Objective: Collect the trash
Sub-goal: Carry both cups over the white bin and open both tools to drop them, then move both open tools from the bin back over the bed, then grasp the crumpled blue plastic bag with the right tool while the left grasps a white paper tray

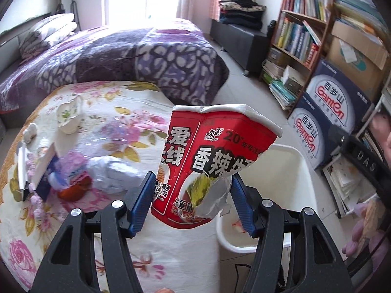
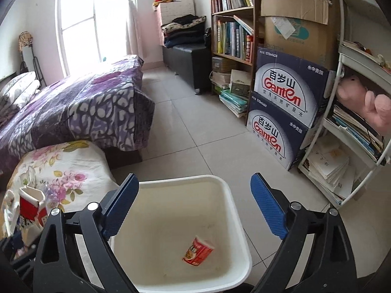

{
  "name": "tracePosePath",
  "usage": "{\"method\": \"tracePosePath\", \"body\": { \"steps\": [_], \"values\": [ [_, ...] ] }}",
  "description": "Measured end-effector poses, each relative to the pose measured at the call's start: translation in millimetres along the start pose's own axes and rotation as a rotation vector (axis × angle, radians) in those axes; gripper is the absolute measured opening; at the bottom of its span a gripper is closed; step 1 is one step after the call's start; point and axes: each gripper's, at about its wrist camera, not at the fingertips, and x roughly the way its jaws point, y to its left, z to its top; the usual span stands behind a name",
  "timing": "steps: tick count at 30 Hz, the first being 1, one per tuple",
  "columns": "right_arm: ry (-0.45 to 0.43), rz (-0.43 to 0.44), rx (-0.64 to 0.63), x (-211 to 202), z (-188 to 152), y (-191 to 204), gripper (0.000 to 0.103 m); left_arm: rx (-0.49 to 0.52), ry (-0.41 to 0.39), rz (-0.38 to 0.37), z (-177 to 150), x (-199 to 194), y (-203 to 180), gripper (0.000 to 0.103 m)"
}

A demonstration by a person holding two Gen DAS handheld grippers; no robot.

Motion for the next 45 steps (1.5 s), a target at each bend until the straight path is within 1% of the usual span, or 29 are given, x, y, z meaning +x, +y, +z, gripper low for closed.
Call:
{"method": "tracePosePath", "body": {
  "steps": [3,8,10,11,13,14,16,20,23,27,29,32,34,36,38,40,41,43,45],
  "values": [
    [-0.002,-0.009,0.066,-2.2,5.7,-17.5,0.092,0.026,0.019,-0.025,0.5,10.5,-20.9,0.061],
    [-0.017,-0.020,0.184,-6.6,14.9,-45.4,0.094,0.046,0.036,-0.080,4.8,23.2,-51.9,0.063],
    [-0.023,-0.022,0.220,-8.6,17.5,-53.9,0.095,0.051,0.044,-0.113,8.1,27.4,-61.9,0.064],
    [-0.023,-0.025,0.228,-8.1,19.3,-55.5,0.095,0.050,0.046,-0.130,10.1,28.9,-66.1,0.065],
    [-0.024,-0.029,0.233,-8.9,22.7,-58.1,0.096,0.048,0.047,-0.162,13.7,29.7,-72.6,0.075],
    [-0.024,-0.029,0.233,-9.4,24.5,-59.0,0.096,0.046,0.050,-0.175,15.9,30.1,-74.9,0.081],
    [-0.026,-0.026,0.236,-10.3,28.3,-60.2,0.096,0.047,0.052,-0.179,19.3,29.3,-76.8,0.081],
    [-0.037,0.004,0.235,-10.3,38.5,-53.8,0.096,0.065,0.031,-0.141,25.8,24.9,-68.9,0.084],
    [-0.045,0.043,0.190,-9.1,50.4,-34.8,0.096,0.070,0.019,-0.093,33.2,22.2,-53.2,0.085],
    [-0.064,0.098,0.109,-5.1,67.0,0.7,0.096,0.065,0.015,-0.020,44.0,23.8,-21.2,0.087],
    [-0.052,0.127,0.071,0.6,70.6,21.1,0.096,0.062,0.023,0.029,47.9,27.1,-3.2,0.088],
    [-0.013,0.173,-0.001,12.4,66.7,53.6,0.096,0.052,0.055,0.110,52.2,34.2,26.3,0.088],
    [0.022,0.212,-0.078,21.5,57.8,79.9,0.096,0.035,0.099,0.167,55.2,41.3,50.0,0.088],
    [0.043,0.243,-0.161,26.6,46.4,104.1,0.096,0.020,0.140,0.197,54.8,46.1,75.1,0.088],
    [0.069,0.277,-0.252,32.8,33.1,129.0,0.096,0.020,0.165,0.236,53.2,49.5,97.2,0.088],
    [0.113,0.327,-0.332,38.5,20.9,153.4,0.096,0.017,0.187,0.280,52.5,51.3,118.0,0.088],
    [0.150,0.368,-0.382,42.7,13.4,168.5,0.096,0.010,0.197,0.288,52.5,50.9,128.9,0.088],
    [0.196,0.433,-0.450,45.6,1.8,190.5,0.096,0.000,0.227,0.280,52.2,48.9,147.9,0.088],
    [0.251,0.505,-0.529,50.1,-12.6,211.2,0.096,0.006,0.277,0.265,49.7,47.2,165.1,0.088]
  ]
}}
